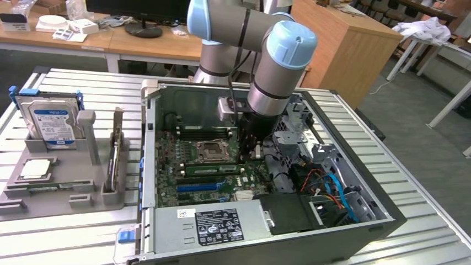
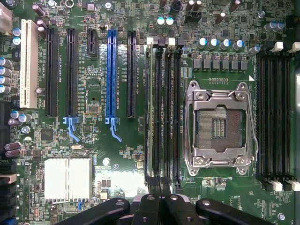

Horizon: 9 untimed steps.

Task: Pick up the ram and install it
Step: 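Press down the ram until it locks into place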

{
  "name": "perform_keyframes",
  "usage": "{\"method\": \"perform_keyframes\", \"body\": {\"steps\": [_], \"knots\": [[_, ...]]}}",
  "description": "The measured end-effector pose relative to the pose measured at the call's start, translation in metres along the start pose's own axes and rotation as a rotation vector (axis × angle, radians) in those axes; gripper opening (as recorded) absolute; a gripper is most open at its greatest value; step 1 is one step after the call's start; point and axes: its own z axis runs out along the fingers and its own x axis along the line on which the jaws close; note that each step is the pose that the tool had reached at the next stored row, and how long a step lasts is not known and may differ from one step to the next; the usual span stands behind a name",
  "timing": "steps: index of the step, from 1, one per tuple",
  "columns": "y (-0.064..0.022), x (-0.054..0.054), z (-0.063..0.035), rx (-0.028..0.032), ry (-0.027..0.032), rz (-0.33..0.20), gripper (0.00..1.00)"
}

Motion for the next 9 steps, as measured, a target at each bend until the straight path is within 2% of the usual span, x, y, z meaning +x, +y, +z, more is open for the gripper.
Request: {"method": "perform_keyframes", "body": {"steps": [9], "knots": [[-0.0001, 0.0032, -0.0001, 0.0001, -0.0002, 0.0, 0.11]]}}
